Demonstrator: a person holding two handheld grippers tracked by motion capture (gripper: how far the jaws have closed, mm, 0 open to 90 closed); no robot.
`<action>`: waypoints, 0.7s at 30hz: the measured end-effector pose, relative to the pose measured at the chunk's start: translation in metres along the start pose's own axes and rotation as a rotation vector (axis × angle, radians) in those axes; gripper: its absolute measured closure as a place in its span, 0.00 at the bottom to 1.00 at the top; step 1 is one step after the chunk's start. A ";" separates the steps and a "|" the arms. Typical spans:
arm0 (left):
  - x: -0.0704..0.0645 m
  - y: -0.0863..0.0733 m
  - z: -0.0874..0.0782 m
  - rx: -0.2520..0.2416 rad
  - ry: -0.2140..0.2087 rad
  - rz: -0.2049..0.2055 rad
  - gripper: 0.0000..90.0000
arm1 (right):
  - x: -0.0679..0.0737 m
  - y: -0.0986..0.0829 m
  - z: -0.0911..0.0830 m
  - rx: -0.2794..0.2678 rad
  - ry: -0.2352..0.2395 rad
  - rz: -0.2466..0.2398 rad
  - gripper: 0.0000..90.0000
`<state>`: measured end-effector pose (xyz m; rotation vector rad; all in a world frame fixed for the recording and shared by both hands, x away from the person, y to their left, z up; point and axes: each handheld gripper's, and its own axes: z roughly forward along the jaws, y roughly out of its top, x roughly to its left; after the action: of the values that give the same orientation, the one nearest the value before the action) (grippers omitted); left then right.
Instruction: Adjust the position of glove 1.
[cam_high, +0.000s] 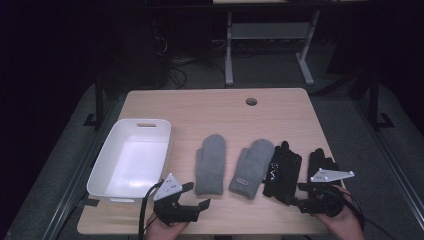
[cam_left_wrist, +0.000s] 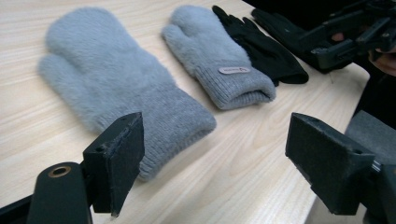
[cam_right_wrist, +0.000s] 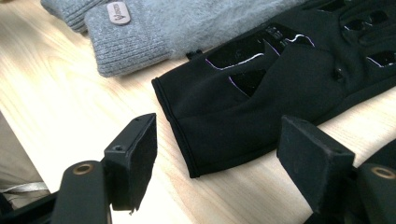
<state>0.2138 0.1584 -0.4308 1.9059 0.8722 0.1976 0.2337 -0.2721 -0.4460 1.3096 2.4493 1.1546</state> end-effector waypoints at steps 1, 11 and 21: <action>0.000 0.000 0.001 0.003 0.000 0.003 0.22 | 0.000 0.001 0.000 0.000 0.000 0.001 0.32; 0.000 -0.002 0.003 0.005 -0.014 -0.005 0.22 | 0.009 0.018 0.002 0.003 0.022 -0.046 0.26; 0.001 -0.002 0.003 -0.002 -0.019 -0.007 0.22 | 0.014 0.049 0.018 0.059 0.048 -0.094 0.16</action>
<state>0.2151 0.1574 -0.4338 1.8994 0.8658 0.1756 0.2649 -0.2352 -0.4220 1.1807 2.5676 1.1121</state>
